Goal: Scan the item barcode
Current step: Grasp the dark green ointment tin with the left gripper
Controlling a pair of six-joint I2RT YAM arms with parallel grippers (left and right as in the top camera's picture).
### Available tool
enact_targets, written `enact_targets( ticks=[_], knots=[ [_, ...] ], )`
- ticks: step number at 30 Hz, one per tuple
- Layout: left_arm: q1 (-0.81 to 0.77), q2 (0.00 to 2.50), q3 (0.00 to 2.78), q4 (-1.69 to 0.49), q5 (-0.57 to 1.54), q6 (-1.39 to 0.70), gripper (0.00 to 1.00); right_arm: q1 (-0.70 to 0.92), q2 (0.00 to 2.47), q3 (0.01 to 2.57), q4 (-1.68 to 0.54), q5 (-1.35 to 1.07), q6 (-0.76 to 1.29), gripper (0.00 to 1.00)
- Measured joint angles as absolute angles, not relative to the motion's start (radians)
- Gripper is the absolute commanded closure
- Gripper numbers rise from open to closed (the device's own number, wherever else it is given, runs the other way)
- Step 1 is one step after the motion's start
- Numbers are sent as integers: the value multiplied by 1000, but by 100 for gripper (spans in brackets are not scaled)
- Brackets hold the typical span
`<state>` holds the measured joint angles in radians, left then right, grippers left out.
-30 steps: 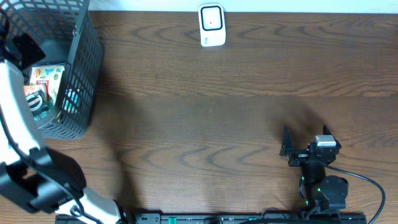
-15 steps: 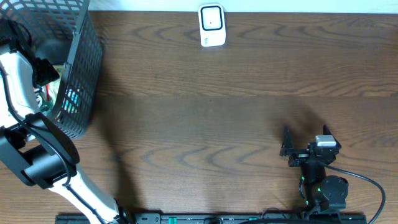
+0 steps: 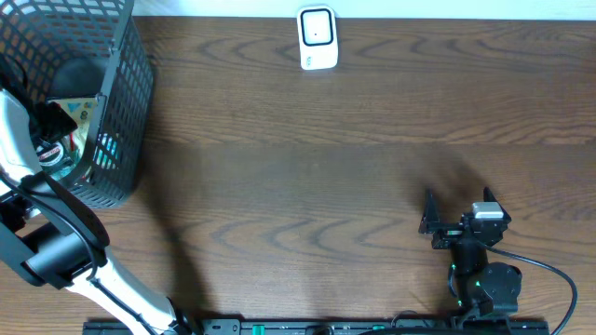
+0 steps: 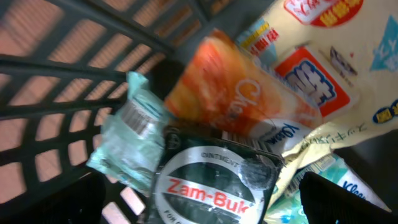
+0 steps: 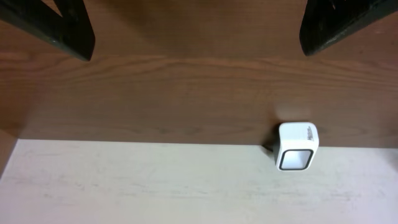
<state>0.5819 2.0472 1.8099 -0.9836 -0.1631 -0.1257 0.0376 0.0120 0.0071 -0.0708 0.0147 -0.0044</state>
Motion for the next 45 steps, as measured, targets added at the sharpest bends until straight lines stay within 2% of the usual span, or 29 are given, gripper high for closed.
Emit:
enact_targets(
  ticks=[17,23,28,31,45],
  knots=[
    [581,2054,1674,-882,-128,-123,1,38,12,7,-71,15,-4,1],
    [581,2067,1666,-871,-131,-115,16,38,12,7,-71,15,-4,1],
    [582,2067,1666,-871,-133,-112,21,38,12,7,-71,15,-5,1],
    [582,2064,1667,-871,-128,-111,32,37,12,7,-71,15,-4,1],
    [582,1862,1667,-830,-29,-132,32,37,12,7,-71,14,-5,1]
  ],
)
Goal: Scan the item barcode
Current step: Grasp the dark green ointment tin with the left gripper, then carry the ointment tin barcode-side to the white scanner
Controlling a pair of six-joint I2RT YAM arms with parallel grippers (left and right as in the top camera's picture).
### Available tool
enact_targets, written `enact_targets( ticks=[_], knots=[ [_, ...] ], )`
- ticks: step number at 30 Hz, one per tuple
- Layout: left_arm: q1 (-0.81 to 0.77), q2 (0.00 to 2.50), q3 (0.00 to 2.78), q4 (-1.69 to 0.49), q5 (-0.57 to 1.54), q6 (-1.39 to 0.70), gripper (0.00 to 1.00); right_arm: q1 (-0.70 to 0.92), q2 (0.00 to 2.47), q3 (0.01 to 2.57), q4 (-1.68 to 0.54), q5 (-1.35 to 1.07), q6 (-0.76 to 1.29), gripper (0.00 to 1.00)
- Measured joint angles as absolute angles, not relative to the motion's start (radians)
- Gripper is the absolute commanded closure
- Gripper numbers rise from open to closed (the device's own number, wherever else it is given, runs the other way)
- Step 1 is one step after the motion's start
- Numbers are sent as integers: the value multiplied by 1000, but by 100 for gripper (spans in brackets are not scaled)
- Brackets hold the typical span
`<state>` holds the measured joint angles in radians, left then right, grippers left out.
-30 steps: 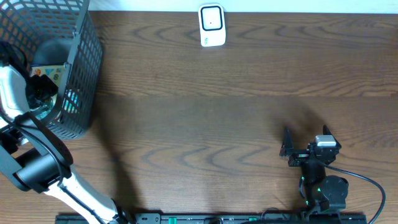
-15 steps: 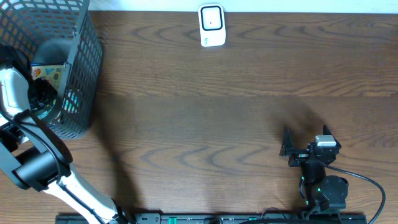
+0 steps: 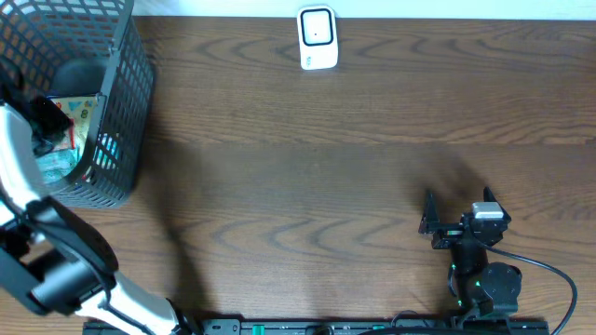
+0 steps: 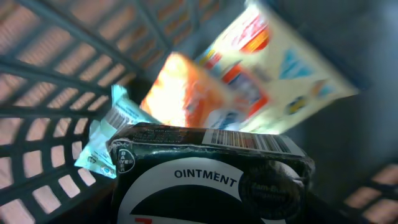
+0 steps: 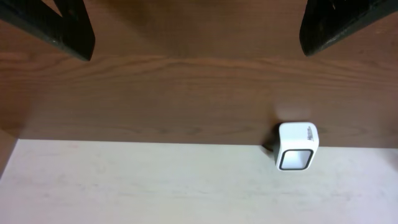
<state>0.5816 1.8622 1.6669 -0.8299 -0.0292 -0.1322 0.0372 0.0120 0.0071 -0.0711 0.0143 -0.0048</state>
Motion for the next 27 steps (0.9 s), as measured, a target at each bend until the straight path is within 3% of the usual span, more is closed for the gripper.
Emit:
enact_targets(
  ticks=[6,16,27],
  knots=[
    [582,1707,1667,-754,94,-139,32,37,12,7,-71,14,-4,1],
    [545,1423,1670,-539,532,-261,32,37,12,7,-71,14,-4,1],
    [102,1459,1671,-488,736,-336,32,38,12,7,-71,14,-5,1]
  ],
)
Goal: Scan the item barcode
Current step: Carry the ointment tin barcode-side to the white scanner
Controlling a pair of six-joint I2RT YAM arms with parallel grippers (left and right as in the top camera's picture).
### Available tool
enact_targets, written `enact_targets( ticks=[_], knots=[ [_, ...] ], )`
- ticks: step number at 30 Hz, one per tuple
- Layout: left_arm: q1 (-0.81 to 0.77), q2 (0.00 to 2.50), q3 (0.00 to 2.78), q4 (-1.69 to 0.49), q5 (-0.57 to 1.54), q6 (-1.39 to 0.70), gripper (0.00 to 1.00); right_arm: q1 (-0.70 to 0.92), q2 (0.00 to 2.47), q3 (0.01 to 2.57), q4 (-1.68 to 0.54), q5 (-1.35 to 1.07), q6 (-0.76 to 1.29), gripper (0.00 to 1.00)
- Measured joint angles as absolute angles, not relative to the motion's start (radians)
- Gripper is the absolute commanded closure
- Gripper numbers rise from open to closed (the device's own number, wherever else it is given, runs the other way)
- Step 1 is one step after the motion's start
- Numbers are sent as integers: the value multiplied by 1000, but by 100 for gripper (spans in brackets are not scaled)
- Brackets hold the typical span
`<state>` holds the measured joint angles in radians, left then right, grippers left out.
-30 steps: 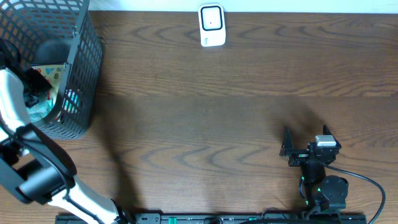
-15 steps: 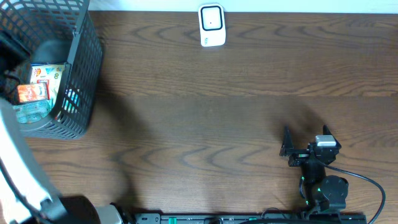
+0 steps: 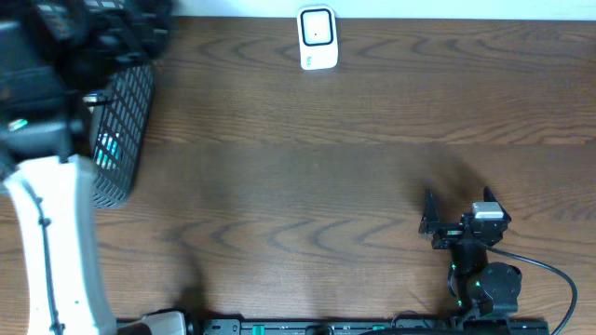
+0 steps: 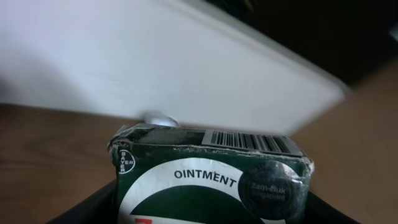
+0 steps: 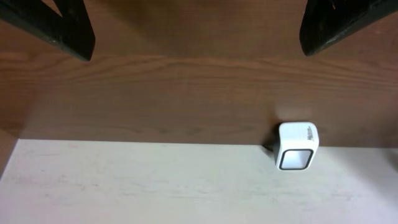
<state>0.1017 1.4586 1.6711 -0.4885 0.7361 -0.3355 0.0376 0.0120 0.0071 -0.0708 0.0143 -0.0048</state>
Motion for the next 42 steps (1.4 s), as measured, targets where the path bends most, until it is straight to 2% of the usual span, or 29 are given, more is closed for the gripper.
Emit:
enact_targets(
  ticks=[10,19,29,42],
  knots=[
    [-334,1754,1671,-488,607,-306,32,37,12,7,-71,15,-5,1],
    [-537,2029,1671,-447,326,-295,32,38,12,7,-70,15,-4,1],
    [-632,2227,1671,-330,146,-291,31,38,12,7,-71,15,-4,1],
    [-643,2235,1671,-305,123,-291,31,37,12,7,-71,15,-5,1]
  ],
)
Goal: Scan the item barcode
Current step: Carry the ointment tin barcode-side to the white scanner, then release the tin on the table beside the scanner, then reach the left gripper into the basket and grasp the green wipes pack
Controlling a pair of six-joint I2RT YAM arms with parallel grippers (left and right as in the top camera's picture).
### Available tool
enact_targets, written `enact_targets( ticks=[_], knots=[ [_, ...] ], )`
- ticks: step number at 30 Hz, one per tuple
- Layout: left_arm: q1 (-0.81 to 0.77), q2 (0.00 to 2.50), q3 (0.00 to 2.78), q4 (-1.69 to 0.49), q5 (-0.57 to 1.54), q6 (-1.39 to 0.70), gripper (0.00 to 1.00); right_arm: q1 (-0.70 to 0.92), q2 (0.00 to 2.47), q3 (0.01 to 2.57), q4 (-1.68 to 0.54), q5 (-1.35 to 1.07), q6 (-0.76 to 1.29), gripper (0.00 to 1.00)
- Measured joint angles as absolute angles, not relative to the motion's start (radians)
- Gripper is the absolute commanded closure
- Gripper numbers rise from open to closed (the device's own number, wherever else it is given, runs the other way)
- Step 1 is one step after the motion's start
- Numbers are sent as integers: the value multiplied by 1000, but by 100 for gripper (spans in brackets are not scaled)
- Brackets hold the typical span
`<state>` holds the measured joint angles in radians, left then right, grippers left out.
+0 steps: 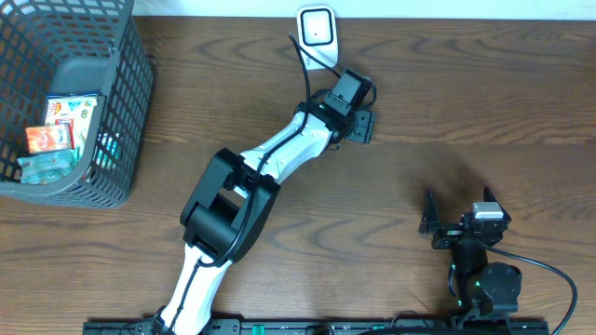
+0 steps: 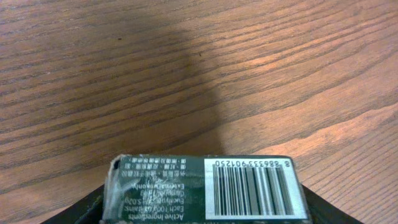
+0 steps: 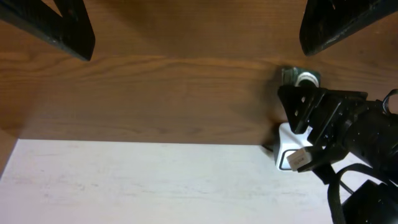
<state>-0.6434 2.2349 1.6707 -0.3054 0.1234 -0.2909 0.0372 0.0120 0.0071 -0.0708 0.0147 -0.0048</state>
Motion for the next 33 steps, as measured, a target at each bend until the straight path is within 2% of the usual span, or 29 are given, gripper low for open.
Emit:
enact_targets(
  ticks=[10,12,25,33],
  knots=[
    [-598,2144,1671,-306,123,-291,30,38,12,7,-71,15,-4,1],
    [-578,2095,1671,-305,123,-284,1,38,12,7,-71,15,-4,1],
    [-411,1810,1671,-311,120,-237,1,38,12,7,-71,15,-4,1],
    [-138,1540,1672,-328,-22,-153,1,38,12,7,-71,15,-4,1]
  ],
)
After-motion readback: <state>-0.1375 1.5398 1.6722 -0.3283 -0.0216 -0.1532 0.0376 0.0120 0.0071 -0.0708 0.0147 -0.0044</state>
